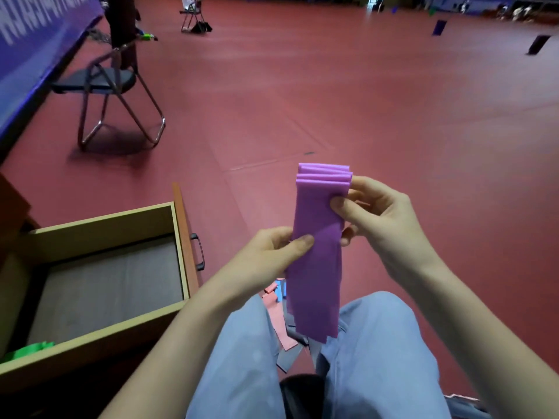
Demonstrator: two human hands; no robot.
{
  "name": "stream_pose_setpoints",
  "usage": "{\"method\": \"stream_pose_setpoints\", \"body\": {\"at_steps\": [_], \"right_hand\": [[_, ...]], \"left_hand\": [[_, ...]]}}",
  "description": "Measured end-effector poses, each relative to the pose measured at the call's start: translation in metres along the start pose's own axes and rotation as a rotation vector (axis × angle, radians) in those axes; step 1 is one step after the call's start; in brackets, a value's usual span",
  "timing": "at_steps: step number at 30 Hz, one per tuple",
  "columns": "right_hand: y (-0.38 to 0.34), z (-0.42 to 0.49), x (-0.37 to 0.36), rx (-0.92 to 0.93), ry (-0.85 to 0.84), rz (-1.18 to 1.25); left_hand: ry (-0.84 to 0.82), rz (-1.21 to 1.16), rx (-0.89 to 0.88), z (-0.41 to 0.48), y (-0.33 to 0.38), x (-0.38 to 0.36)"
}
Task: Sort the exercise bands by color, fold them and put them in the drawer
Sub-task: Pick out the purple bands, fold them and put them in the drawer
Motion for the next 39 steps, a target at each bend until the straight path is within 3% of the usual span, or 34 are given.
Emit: {"method": "stream_pose_setpoints", "body": {"at_steps": [10,20,26,28,30,33,36,39], "right_hand": [[0.010,-0.023,-0.009,0.198,-0.122,-0.421],[0.030,-0.037,0.000,0.202,-0.146,-0.534],[0.031,-0.039,-0.002,0.262,-0.155,-0.681],[0.036,-0.042,-0.001,0.168,-0.175,-0.606],[0.042,-0.046,0.000,-0.006,-0.190,-0.280],[0.057,-0.053,0.001,-0.157,-0.056,0.062],[0.072,-0.057,-0.018,-0.295,-0.053,0.130],[0.075,-0.058,-0.033,-0.315,-0.061,0.141]], "left_hand": [[0.279,0.015,0.024,0.005,-0.014,0.009],[0.162,-0.327,0.212,0.004,-0.033,0.001],[0.121,-0.231,0.124,0.005,-0.030,-0.006],[0.131,-0.221,0.109,0.004,-0.033,-0.004],[0.161,-0.226,0.090,0.004,-0.033,-0.002],[0.220,-0.213,0.055,0.003,-0.032,0.002],[0.210,-0.203,-0.015,0.006,-0.027,-0.005],[0.200,-0.184,-0.078,0.007,-0.026,-0.013]]}}
Point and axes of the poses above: each hand's wrist, its own z-axis towards the middle knuckle, its own x-axis out of the back of the hand, y = z × x, the point moved 6 cm from there along z, towards the middle knuckle, and after that the axes turned 8 degrees about -y, right-handed, at the moved point
